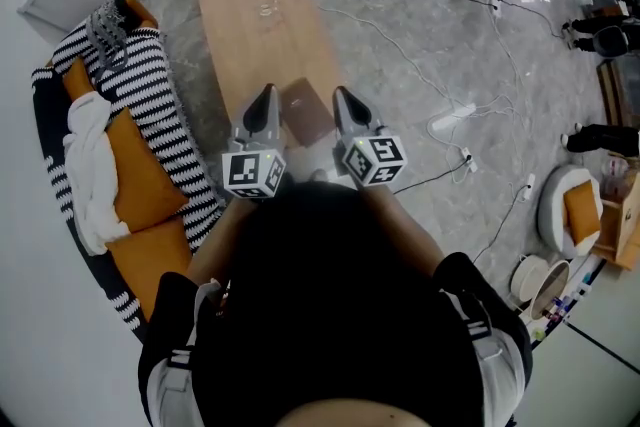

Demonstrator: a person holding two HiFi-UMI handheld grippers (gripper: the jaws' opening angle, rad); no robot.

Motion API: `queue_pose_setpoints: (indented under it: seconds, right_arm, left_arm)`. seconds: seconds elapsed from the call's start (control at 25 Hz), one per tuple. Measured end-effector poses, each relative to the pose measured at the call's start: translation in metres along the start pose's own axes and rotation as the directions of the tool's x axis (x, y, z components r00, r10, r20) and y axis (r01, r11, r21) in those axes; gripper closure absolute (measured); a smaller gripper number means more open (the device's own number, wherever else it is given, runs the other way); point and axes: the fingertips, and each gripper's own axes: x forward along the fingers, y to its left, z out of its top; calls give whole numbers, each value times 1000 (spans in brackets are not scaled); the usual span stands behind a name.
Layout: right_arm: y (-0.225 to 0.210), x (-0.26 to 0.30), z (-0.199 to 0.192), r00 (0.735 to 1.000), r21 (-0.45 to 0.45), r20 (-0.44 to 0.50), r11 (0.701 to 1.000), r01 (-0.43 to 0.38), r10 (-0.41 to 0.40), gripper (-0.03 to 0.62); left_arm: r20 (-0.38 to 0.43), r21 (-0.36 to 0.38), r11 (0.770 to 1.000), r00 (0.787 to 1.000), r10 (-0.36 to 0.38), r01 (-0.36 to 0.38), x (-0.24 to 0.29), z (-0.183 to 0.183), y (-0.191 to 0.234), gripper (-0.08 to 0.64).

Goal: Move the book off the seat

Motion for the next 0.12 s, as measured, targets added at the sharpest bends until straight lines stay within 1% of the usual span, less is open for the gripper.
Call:
queue_pose_setpoints:
  seconds: [0.12]
  right_arm:
    - [2, 4, 2, 1000, -2, 5, 1000, -4, 4, 588]
  left_arm:
    - [-4, -1, 1000, 1000, -3, 3, 1, 0, 2, 554]
